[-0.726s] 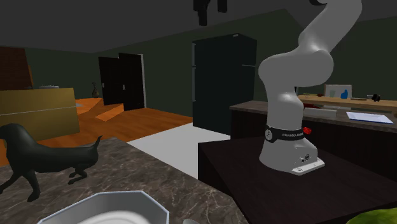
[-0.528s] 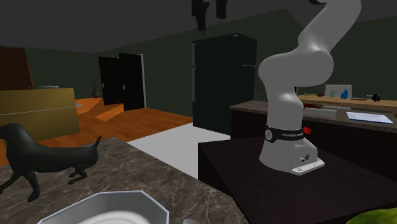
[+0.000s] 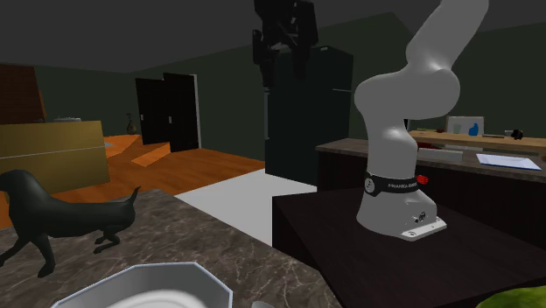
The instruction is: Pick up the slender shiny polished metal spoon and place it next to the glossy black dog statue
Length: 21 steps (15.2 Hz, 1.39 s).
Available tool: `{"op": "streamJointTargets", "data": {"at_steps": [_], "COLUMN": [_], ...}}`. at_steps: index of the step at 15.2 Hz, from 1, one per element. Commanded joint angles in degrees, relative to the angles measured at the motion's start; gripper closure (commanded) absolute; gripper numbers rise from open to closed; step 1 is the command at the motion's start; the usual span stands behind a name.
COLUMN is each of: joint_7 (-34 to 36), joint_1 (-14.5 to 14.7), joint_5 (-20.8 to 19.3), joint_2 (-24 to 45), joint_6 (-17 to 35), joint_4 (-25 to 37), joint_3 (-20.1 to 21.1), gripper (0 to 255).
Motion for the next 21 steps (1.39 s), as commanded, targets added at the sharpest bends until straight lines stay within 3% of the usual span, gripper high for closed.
{"op": "streamJointTargets", "data": {"at_steps": [1,13,21], "joint_7": [-0.6,-0.35,4.18], "joint_1": [0.46,3.17,3.86], "joint_5": [0.18,-0.01,-7.18], "joint_2": [2.42,22.95,42.17], "joint_6": [4.4,28.1,42.66], "joint_4": [-2.27,-7.74,-5.32], "joint_3": [0.87,7.8,11.15], "gripper": [0,0,0]}}
